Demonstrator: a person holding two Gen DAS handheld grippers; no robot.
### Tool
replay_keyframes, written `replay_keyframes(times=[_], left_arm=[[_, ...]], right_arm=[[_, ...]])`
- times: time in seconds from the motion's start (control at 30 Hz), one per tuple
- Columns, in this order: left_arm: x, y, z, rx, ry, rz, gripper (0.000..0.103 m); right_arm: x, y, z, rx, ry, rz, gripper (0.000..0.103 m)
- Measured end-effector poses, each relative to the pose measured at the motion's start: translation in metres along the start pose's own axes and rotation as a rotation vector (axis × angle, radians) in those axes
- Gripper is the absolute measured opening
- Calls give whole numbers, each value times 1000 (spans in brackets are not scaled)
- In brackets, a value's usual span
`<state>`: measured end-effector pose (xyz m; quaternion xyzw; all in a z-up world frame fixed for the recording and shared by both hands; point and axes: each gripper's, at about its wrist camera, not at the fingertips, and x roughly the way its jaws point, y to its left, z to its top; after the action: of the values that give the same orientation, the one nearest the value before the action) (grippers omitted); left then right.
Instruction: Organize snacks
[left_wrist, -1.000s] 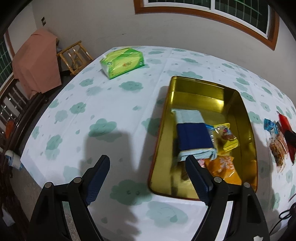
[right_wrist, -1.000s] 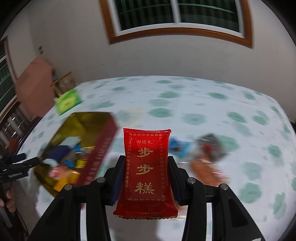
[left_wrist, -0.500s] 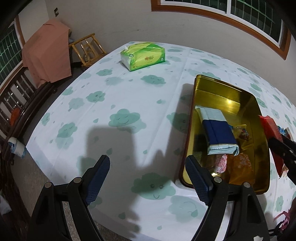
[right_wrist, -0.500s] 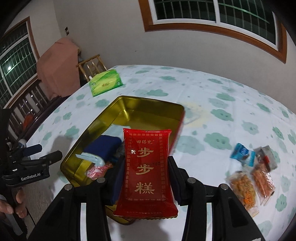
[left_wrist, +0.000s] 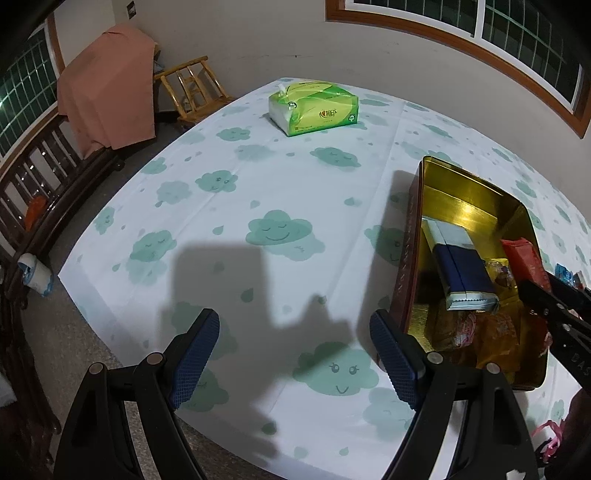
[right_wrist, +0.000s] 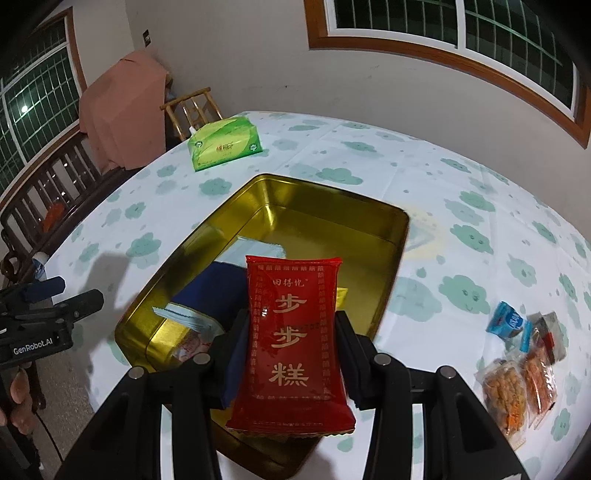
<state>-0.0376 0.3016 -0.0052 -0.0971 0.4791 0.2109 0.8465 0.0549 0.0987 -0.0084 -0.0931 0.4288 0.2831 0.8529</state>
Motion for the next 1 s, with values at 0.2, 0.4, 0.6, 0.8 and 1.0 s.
replay_keyframes(times=[0.2, 0.4, 0.6, 0.8, 1.0], left_arm=[[0, 3, -2, -2, 2, -15, 81], [2, 6, -4, -17, 14, -16, 81], [1, 12, -6, -35, 9, -26, 82], [1, 14, -7, -39, 16, -31, 82], [2, 11, -8, -32, 21, -32, 82]], right_arm=[[7, 8, 5, -17, 5, 0, 45], [18, 15, 7, -24, 25, 3, 45], [28, 18, 4, -15, 40, 18, 45], [35, 19, 3, -12, 45, 3, 45], [39, 17, 4, 0, 48, 2, 45]])
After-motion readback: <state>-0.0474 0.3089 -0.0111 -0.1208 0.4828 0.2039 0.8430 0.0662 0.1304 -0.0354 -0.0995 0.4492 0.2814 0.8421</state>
